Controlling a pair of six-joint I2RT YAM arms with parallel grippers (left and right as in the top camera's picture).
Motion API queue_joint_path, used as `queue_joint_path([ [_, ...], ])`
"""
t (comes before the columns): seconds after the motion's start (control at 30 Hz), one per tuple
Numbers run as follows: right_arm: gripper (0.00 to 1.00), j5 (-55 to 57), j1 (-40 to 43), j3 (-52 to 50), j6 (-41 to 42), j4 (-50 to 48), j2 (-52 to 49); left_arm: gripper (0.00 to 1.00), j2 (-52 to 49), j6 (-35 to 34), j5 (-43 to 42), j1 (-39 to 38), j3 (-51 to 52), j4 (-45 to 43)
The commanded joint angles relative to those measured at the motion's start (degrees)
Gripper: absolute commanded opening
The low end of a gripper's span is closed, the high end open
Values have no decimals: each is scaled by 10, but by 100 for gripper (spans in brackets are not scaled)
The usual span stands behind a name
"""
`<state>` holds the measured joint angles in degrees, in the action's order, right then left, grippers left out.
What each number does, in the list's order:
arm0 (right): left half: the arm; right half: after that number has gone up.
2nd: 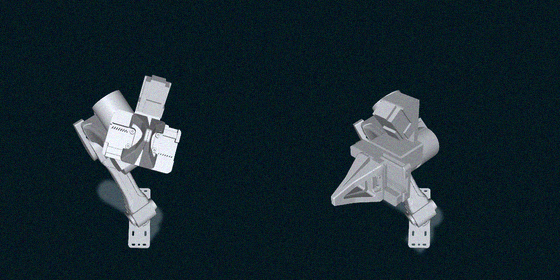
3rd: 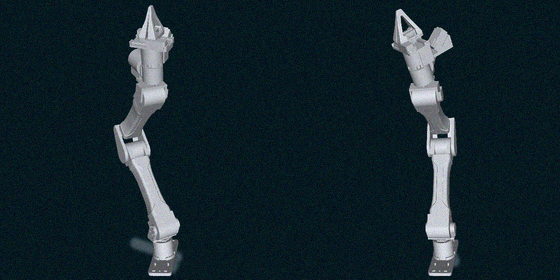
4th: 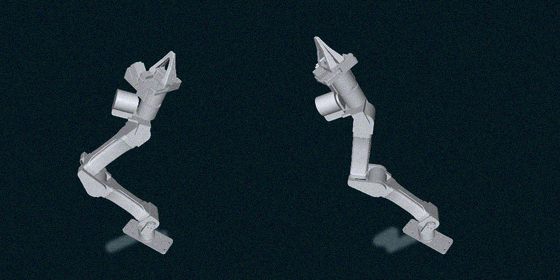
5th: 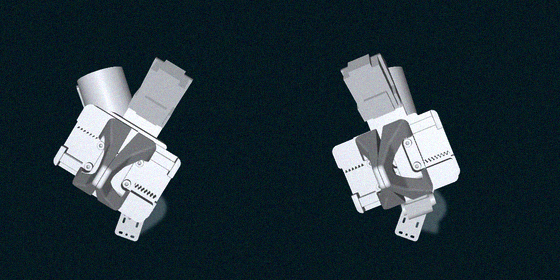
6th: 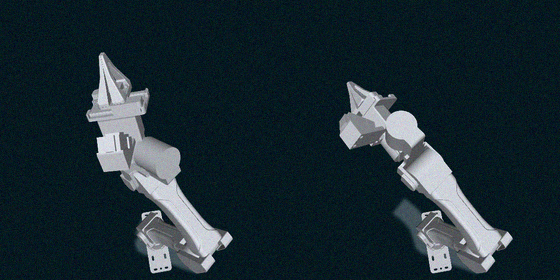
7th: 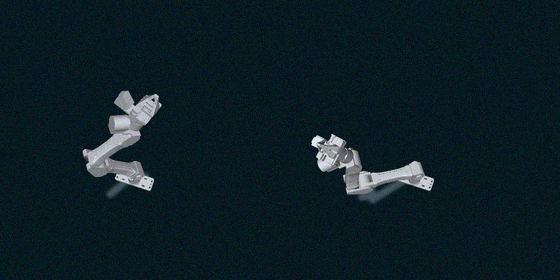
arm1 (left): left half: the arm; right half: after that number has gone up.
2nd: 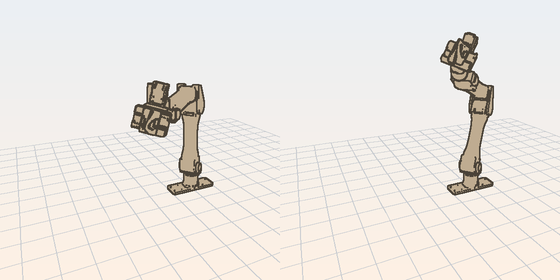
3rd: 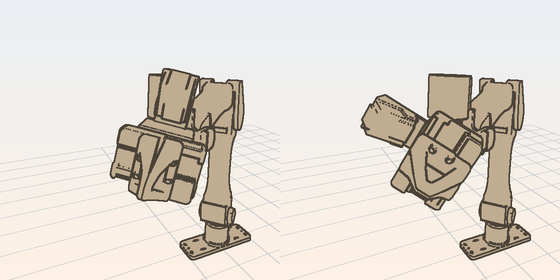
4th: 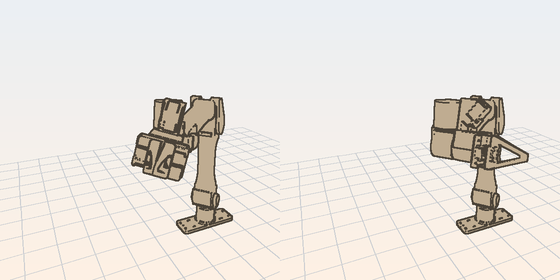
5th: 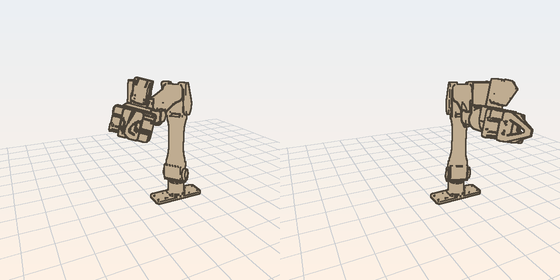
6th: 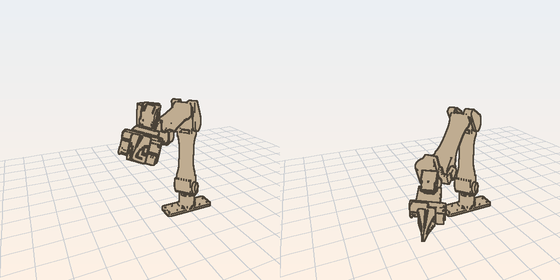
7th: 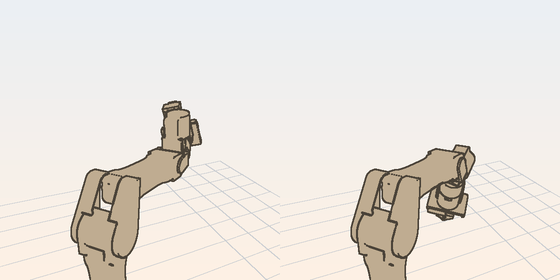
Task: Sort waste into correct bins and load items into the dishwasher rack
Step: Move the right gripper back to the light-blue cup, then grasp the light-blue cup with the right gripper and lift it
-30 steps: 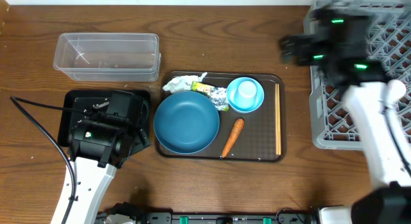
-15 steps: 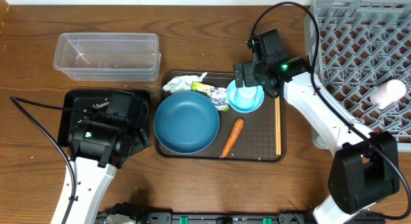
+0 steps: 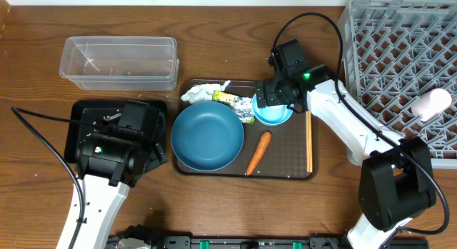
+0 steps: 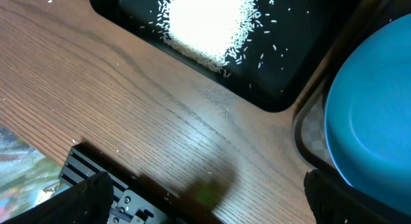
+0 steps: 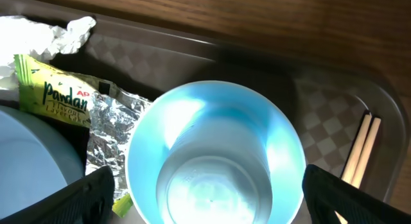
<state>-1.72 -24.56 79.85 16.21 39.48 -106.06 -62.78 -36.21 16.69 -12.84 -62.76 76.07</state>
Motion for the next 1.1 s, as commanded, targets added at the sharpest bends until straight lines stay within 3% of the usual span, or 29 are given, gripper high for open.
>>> queue_joint_path([
  [0.0, 91, 3, -14, 0, 10, 6, -5, 98, 1, -8, 5, 3, -6, 2],
  [0.23, 81, 23, -20, 0, 23, 11, -9, 98, 1, -8, 5, 3, -6, 2],
  [0.57, 82, 38, -25, -1, 32, 15, -34, 98, 1, -8, 5, 3, -6, 2],
  [0.73, 69, 38, -25, 0, 35, 15, -35, 98, 1, -8, 5, 3, -6, 2],
  [0.87, 53, 38, -25, 0, 35, 12, -33, 98, 1, -8, 5, 3, -6, 2],
  [1.07, 51, 38, -21, 17, 35, 22, -11, 98, 1, -8, 5, 3, -6, 2],
])
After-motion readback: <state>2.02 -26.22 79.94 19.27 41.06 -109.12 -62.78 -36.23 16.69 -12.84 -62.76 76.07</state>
